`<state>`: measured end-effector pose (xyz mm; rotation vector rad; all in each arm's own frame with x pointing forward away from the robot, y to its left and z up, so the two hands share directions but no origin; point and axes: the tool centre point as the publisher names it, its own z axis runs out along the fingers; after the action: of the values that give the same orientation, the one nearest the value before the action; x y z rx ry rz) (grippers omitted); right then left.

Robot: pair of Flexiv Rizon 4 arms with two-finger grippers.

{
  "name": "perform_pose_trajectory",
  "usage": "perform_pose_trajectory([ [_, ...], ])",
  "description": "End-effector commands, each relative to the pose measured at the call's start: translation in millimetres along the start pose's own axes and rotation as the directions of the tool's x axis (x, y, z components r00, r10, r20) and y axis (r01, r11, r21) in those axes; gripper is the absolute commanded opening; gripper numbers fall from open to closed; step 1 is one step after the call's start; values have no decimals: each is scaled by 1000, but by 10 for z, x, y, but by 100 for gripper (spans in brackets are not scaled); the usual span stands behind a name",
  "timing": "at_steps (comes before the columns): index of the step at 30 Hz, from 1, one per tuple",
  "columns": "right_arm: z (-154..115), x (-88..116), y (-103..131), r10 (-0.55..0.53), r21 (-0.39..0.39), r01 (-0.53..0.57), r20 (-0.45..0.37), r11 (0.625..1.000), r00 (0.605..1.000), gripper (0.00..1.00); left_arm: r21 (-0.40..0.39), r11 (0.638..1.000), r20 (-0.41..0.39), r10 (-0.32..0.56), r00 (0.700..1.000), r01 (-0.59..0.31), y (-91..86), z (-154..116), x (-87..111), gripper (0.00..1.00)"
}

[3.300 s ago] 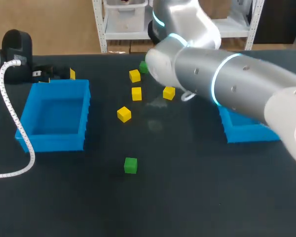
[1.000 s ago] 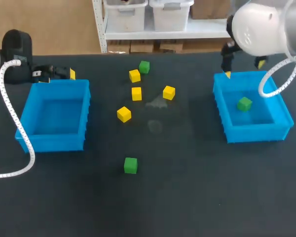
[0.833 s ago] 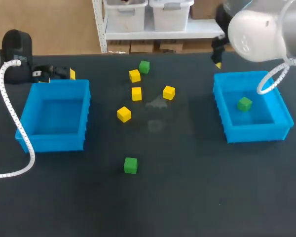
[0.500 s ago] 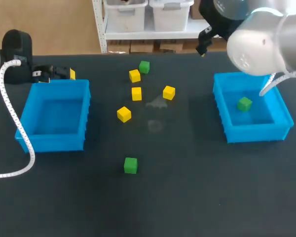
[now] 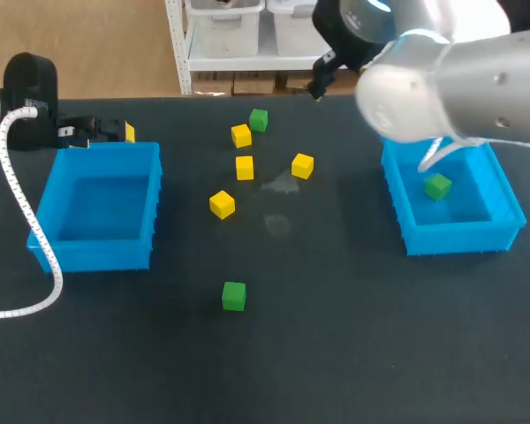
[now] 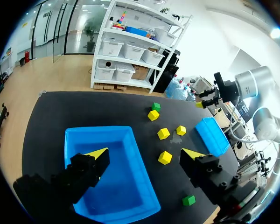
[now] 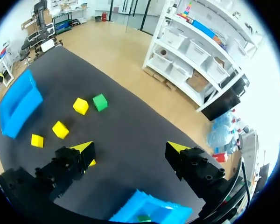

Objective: Put the green cubes in the right bin and the yellow cubes in the left bin.

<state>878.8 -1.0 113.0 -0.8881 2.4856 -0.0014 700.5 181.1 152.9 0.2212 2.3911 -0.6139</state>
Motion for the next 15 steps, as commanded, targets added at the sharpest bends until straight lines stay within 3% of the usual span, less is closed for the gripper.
perform_pose_trajectory([
  [1,254,-255,23,2,-25,-2,-6,1000,1000,100,12,1000,6,3,1000,-3,27,-2,14,100],
  [10,521,-382,135,-16,-75,20,53,997,998,100,12,1000,6,3,1000,-3,27,-2,14,100],
  [15,686,-401,192,-66,-72,69,45,995,997,100,12,1000,6,3,1000,-3,27,-2,14,100],
])
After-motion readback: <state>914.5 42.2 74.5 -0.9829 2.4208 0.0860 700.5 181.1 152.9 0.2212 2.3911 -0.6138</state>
